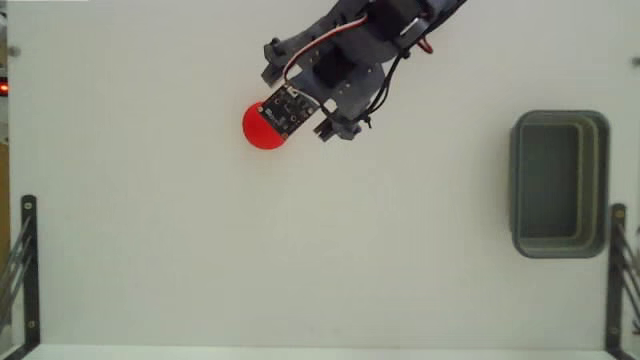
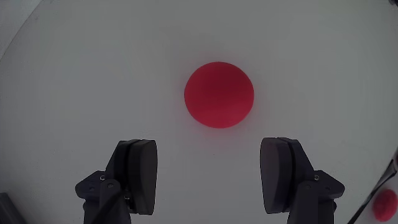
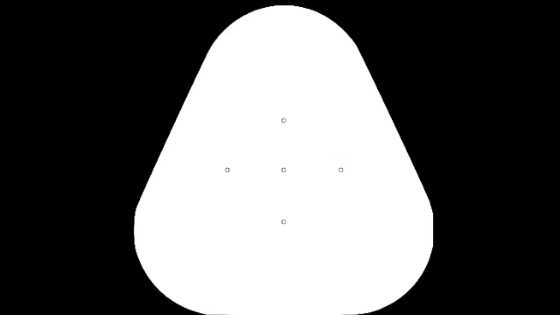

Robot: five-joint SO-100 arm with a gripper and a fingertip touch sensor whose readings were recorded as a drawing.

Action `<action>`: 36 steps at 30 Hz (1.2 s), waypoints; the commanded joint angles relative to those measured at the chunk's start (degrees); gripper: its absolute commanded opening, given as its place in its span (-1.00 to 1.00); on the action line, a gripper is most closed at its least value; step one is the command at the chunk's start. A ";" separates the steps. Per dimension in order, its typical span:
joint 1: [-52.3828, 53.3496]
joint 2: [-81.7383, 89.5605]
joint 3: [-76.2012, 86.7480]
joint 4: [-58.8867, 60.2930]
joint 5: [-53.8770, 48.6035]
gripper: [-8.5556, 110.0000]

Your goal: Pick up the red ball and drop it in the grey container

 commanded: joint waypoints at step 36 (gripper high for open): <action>0.75 -11.71 -2.70 -10.59 0.26 1.00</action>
